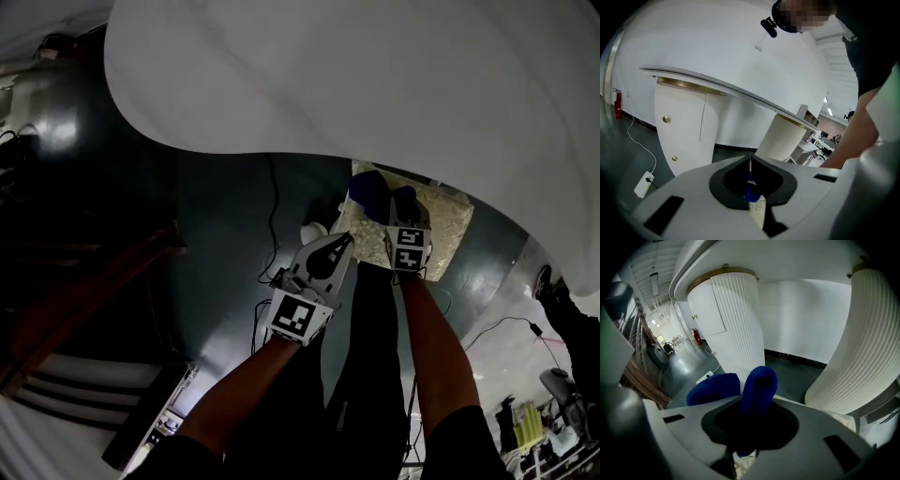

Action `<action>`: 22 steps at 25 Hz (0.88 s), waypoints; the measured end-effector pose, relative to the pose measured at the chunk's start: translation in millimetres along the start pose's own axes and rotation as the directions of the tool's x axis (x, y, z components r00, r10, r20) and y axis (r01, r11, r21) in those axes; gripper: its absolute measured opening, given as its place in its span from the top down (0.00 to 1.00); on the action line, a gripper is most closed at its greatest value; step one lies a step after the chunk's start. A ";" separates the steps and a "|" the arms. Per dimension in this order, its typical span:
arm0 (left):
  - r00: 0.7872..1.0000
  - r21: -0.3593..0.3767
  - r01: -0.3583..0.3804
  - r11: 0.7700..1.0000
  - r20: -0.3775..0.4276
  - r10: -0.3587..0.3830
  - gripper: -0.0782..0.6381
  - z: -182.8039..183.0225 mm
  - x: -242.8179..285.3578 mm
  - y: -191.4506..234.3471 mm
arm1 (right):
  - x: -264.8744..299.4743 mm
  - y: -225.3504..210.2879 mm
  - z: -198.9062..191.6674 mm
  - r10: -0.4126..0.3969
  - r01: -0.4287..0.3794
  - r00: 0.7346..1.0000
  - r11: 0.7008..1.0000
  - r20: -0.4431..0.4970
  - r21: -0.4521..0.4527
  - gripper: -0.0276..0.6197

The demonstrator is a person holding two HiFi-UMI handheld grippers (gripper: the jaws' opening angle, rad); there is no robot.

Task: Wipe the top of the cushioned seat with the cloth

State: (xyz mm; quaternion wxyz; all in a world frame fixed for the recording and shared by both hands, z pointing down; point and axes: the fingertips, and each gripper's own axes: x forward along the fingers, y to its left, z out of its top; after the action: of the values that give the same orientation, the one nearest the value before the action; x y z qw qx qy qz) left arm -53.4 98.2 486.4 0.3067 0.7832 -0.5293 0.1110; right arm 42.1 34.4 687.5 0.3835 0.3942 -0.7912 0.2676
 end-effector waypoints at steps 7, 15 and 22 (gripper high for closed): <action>0.999 0.033 0.030 0.999 -0.047 -0.028 0.86 -5.4 15.8 -9.5 | 1.9 -24.7 -3.9 -0.024 0.024 1.000 0.999 0.007 0.025 0.82; 0.998 0.020 0.050 0.999 -0.031 -0.049 0.86 1.8 31.6 -25.1 | -4.2 -58.9 -7.4 -0.068 0.067 0.998 0.995 0.012 0.077 0.82; 0.995 0.058 0.074 0.996 -0.068 -0.070 0.86 2.5 40.2 -32.7 | -5.7 -86.6 -14.0 -0.101 0.099 0.995 0.991 0.016 0.093 0.81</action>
State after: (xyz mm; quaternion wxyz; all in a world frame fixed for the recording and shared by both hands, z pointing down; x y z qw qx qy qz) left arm -7.8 74.5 492.6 0.3039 0.8066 -0.4868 0.1417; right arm 121.7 -0.3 701.2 0.3695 0.4533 -0.7611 0.2805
